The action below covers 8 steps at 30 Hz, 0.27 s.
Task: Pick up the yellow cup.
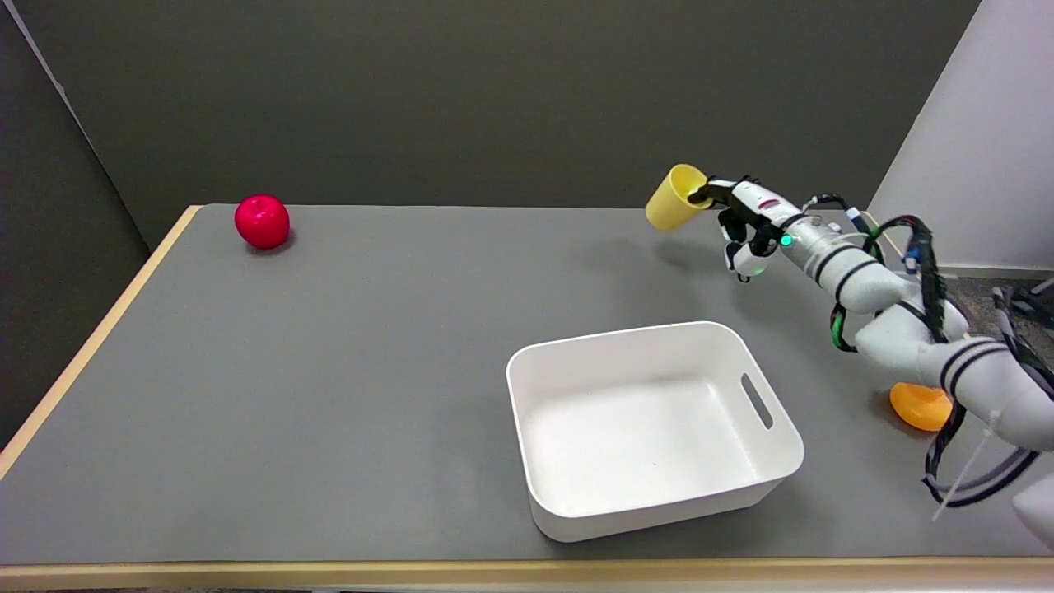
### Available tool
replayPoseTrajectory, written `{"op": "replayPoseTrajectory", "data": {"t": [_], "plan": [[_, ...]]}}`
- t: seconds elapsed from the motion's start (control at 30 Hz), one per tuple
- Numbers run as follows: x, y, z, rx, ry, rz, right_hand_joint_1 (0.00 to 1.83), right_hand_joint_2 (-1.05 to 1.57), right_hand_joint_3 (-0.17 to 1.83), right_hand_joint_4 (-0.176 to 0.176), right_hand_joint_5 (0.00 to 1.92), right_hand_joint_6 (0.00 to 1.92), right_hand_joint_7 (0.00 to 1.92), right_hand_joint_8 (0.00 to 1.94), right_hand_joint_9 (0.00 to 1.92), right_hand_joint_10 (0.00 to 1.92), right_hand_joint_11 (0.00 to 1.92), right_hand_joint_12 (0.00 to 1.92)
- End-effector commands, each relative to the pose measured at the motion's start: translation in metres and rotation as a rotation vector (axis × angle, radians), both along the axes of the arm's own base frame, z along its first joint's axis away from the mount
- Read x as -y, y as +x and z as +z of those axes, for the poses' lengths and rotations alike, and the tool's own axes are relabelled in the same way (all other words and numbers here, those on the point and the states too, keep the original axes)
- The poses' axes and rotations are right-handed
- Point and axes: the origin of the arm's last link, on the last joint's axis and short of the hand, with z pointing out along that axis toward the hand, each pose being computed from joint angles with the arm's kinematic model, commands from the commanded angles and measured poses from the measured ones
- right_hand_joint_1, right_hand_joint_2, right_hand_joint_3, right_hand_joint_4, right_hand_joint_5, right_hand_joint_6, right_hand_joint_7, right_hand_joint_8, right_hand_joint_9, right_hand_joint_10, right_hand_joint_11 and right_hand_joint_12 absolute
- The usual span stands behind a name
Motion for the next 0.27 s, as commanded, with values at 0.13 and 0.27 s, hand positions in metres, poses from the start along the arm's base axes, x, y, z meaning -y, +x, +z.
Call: {"op": "replayPoseTrajectory", "data": {"t": [0.13,0.27], "plan": [[-0.119,0.04,0.023,0.46,0.132,0.63,1.83,0.54,1.22,-0.091,0.34,0.49,0.42,0.39,0.86,1.9,0.77,1.92],[-0.135,0.045,0.015,0.558,0.235,0.708,1.83,0.55,1.22,-0.092,0.34,0.49,0.42,0.39,0.86,1.91,0.76,1.92]]}}
